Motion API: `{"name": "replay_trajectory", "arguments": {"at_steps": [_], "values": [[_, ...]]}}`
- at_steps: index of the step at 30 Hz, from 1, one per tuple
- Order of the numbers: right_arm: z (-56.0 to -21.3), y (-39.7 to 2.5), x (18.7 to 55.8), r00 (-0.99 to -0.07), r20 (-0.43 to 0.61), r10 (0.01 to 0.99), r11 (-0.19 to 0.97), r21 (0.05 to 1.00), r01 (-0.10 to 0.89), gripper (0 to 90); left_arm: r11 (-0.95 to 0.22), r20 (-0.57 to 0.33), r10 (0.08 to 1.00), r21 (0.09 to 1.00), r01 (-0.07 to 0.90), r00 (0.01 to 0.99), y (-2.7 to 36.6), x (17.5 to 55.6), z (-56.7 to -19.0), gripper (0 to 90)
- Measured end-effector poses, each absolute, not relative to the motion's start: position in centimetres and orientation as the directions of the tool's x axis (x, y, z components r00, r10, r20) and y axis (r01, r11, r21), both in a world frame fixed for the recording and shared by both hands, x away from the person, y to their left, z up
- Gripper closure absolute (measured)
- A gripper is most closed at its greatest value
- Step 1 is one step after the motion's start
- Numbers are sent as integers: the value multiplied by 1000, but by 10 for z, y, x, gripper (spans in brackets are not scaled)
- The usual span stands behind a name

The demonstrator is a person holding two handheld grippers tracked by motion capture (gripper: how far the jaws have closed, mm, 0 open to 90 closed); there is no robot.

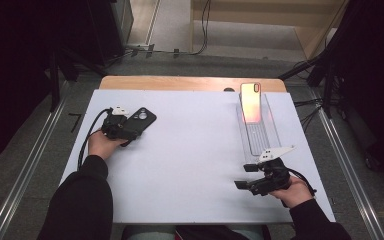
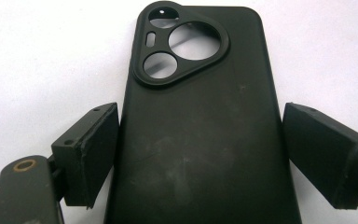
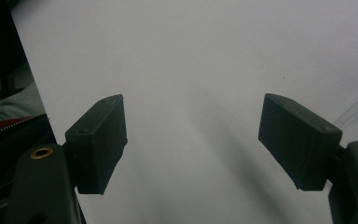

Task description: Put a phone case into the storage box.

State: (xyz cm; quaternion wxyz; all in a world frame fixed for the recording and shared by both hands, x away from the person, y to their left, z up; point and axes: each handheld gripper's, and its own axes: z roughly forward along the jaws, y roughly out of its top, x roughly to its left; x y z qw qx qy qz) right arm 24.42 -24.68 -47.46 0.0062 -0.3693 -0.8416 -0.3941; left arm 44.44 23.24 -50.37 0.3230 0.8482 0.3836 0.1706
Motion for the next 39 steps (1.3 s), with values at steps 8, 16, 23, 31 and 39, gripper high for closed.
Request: {"name": "replay_trajectory", "arguments": {"at_steps": [8, 16, 23, 31, 39], "values": [[-475, -247, 245, -728, 302, 615, 416, 660, 625, 218, -484, 26, 774, 669, 564, 633, 230, 445, -500, 148], [-475, -247, 246, -730, 302, 614, 411, 667, 621, 219, -478, -30, 758, 654, 586, 651, 221, 443, -482, 150], [-473, -248, 246, -729, 305, 612, 405, 671, 621, 218, -462, -83, 744, 653, 600, 663, 213, 432, -460, 150], [-471, -245, 245, -733, 308, 607, 407, 671, 619, 218, -449, -131, 719, 662, 600, 683, 204, 413, -440, 150], [-468, -245, 245, -720, 342, 604, 387, 664, 640, 218, -448, -150, 716, 649, 614, 681, 196, 394, -435, 149]]}}
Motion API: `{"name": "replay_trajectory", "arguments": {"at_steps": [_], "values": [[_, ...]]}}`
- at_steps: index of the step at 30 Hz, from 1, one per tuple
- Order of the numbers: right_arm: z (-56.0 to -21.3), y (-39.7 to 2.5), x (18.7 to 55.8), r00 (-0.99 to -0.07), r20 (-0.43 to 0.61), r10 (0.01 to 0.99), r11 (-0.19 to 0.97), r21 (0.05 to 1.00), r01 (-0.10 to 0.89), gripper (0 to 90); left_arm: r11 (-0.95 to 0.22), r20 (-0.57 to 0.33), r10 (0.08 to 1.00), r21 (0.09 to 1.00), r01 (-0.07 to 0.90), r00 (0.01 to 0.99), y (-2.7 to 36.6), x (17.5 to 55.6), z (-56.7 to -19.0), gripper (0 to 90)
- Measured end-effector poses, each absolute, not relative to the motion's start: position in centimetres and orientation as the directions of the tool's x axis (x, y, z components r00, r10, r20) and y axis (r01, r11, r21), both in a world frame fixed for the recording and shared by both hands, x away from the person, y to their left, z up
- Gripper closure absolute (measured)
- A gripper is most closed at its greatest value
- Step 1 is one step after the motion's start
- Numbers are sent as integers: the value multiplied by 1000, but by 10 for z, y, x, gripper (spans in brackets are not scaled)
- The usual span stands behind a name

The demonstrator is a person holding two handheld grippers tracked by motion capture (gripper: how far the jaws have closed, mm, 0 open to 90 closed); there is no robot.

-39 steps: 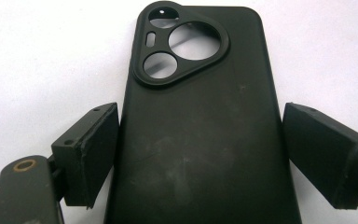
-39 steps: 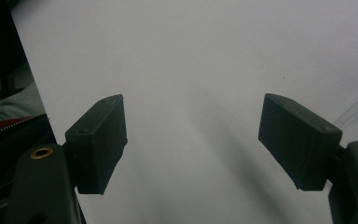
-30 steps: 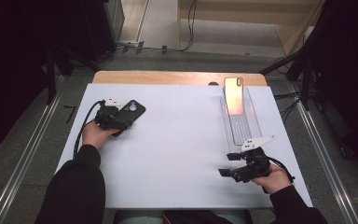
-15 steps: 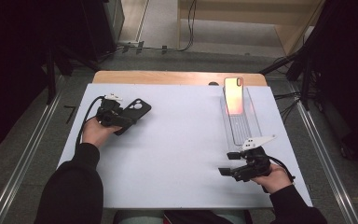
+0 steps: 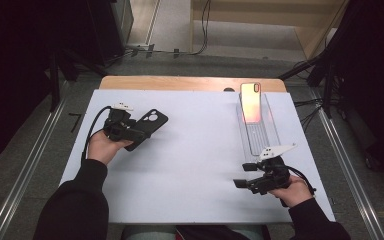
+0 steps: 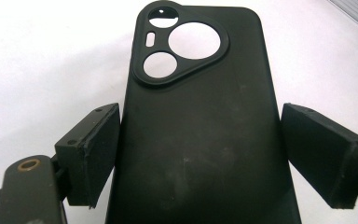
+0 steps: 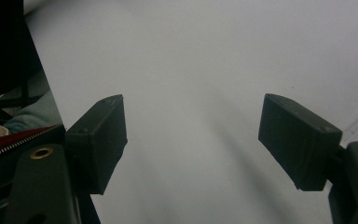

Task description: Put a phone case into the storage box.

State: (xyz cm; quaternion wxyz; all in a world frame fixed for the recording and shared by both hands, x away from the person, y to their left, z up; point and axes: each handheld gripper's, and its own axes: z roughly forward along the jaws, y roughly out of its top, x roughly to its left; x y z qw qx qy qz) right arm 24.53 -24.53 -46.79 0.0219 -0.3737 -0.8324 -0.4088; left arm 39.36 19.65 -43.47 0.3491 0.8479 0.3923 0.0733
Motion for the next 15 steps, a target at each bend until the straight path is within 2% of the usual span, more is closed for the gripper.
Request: {"name": "replay_trajectory", "arguments": {"at_steps": [8, 15], "values": [[-466, -240, 244, -739, 344, 580, 409, 662, 629, 218, -440, -179, 698, 656, 613, 693, 192, 374, -424, 149], [-461, -237, 244, -755, 305, 581, 415, 687, 597, 211, -435, -200, 693, 650, 623, 693, 184, 354, -421, 148]]}}
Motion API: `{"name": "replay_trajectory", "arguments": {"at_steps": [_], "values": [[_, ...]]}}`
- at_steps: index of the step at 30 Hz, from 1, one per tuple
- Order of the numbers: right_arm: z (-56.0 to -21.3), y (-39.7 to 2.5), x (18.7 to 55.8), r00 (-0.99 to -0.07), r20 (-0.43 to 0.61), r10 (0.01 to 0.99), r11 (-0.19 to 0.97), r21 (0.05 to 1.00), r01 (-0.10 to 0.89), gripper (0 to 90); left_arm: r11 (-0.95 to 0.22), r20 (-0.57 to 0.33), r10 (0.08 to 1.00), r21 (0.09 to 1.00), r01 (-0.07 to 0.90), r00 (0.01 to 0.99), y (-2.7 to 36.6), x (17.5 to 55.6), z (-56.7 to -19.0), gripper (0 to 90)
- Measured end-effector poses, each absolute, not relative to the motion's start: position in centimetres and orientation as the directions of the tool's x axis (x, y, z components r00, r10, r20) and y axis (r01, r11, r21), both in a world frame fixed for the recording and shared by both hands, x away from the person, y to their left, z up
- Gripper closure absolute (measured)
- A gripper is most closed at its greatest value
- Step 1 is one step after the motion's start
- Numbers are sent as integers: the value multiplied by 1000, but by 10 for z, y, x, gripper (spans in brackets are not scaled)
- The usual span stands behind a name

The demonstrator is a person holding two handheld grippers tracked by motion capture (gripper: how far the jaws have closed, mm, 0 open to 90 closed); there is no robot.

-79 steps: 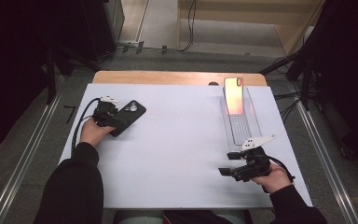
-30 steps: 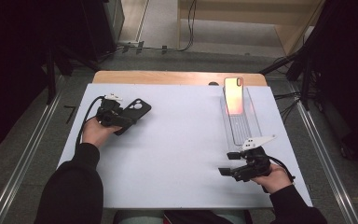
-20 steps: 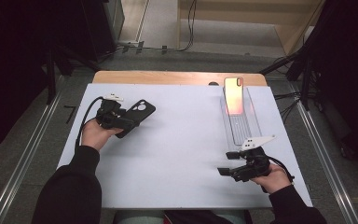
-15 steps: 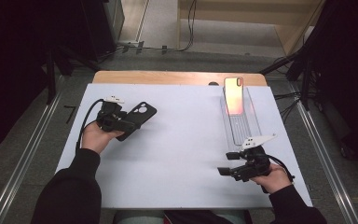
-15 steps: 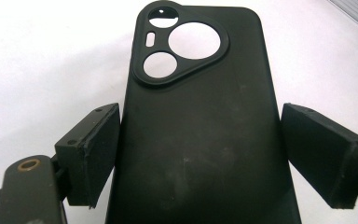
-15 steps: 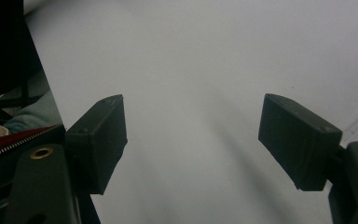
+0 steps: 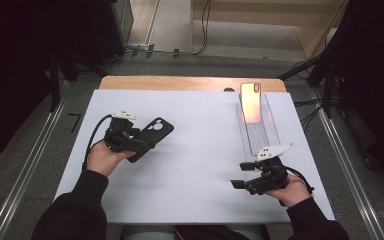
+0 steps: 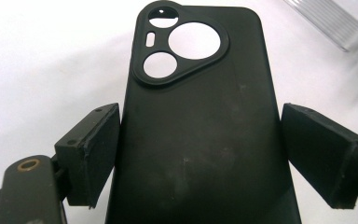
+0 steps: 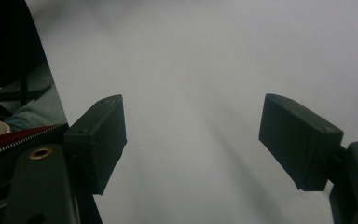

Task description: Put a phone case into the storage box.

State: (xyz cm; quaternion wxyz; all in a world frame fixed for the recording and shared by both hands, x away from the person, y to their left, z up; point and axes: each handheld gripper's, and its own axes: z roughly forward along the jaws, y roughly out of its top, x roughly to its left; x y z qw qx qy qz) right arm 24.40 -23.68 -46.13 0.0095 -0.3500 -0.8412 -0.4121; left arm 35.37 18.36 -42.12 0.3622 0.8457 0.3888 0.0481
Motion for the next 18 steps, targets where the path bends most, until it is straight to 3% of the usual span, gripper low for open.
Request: {"name": "replay_trajectory", "arguments": {"at_steps": [18], "values": [[-457, -232, 253, -686, 387, 616, 346, 649, 677, 210, -404, -210, 706, 665, 629, 676, 152, 317, -427, 148]]}}
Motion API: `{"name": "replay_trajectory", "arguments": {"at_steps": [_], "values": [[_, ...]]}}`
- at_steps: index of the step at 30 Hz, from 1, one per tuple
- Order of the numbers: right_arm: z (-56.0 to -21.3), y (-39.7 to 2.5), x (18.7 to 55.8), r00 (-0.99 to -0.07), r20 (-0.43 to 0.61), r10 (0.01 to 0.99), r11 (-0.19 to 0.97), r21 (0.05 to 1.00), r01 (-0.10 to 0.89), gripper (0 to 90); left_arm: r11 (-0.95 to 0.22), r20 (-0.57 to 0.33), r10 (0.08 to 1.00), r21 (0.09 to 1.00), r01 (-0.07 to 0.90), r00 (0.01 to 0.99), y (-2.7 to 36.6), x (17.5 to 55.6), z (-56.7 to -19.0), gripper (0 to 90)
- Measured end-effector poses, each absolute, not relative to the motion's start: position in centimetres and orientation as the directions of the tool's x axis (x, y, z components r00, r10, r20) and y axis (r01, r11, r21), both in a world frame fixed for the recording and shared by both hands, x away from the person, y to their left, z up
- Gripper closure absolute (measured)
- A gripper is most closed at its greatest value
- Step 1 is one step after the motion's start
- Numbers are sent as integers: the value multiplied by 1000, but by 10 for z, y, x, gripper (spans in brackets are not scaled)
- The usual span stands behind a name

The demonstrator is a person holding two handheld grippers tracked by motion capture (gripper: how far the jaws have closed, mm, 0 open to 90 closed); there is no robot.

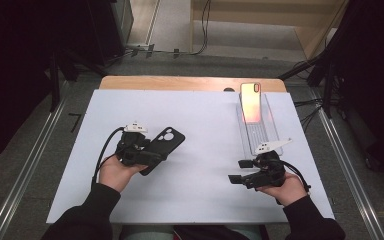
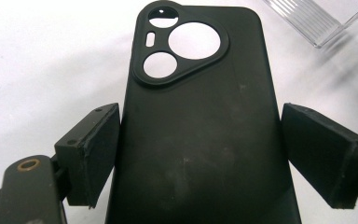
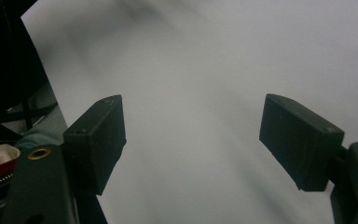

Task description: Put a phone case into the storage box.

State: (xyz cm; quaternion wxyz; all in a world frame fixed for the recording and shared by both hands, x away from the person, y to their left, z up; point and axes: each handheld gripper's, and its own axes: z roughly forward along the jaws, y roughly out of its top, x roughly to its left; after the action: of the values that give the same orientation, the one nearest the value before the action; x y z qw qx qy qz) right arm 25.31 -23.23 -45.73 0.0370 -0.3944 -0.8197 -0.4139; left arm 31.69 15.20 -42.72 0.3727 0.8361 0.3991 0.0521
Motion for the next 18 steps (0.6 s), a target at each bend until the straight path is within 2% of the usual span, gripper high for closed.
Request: {"name": "replay_trajectory", "arguments": {"at_steps": [12, 18], "values": [[-451, -219, 256, -655, 401, 641, 323, 634, 703, 212, -337, -215, 746, 694, 636, 630, 141, 301, -434, 147], [-448, -214, 258, -622, 407, 668, 298, 620, 726, 212, -329, -188, 757, 718, 613, 626, 132, 296, -436, 148]]}}
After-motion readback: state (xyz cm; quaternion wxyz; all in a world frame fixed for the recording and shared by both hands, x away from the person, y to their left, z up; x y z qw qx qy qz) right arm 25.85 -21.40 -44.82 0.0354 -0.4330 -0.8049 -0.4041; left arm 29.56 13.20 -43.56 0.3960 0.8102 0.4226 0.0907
